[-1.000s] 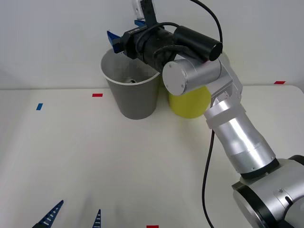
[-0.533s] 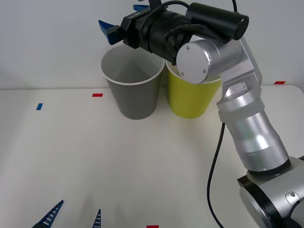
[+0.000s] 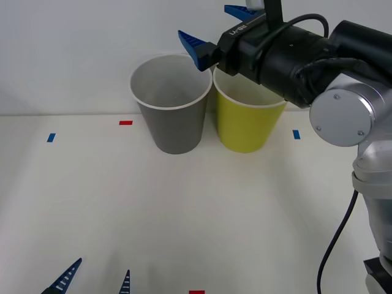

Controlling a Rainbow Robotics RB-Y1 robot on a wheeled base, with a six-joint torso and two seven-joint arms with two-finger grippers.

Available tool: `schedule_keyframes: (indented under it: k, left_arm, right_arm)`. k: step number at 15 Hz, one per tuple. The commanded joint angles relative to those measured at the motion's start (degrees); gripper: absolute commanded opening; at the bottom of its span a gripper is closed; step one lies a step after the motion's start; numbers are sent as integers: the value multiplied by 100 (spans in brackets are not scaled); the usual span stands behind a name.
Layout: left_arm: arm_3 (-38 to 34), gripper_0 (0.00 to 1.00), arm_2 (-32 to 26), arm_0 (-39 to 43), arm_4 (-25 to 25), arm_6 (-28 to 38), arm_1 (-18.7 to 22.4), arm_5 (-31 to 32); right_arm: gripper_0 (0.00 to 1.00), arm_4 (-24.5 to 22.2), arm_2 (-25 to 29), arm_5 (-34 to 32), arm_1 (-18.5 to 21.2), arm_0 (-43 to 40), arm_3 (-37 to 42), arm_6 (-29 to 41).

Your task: Put cans in the gray bin and PET bottles in the light green bin.

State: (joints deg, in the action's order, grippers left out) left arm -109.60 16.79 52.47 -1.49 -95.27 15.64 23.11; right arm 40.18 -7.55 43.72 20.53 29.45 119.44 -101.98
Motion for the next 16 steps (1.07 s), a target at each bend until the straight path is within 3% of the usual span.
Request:
schedule_keyframes:
  k: [1, 8, 16]
  left_arm:
    - [0, 100, 0, 0, 0, 0, 0, 0]
    - [0, 100, 0, 0, 0, 0, 0, 0]
    - [0, 100, 0, 0, 0, 0, 0, 0]
  right_arm:
    - [100, -11, 254, -690, 417, -1029, 756, 152]
    - [100, 7, 474, -2105, 821, -3103, 1354, 196]
    - [100, -2, 465, -2570, 935, -4720, 1380, 169]
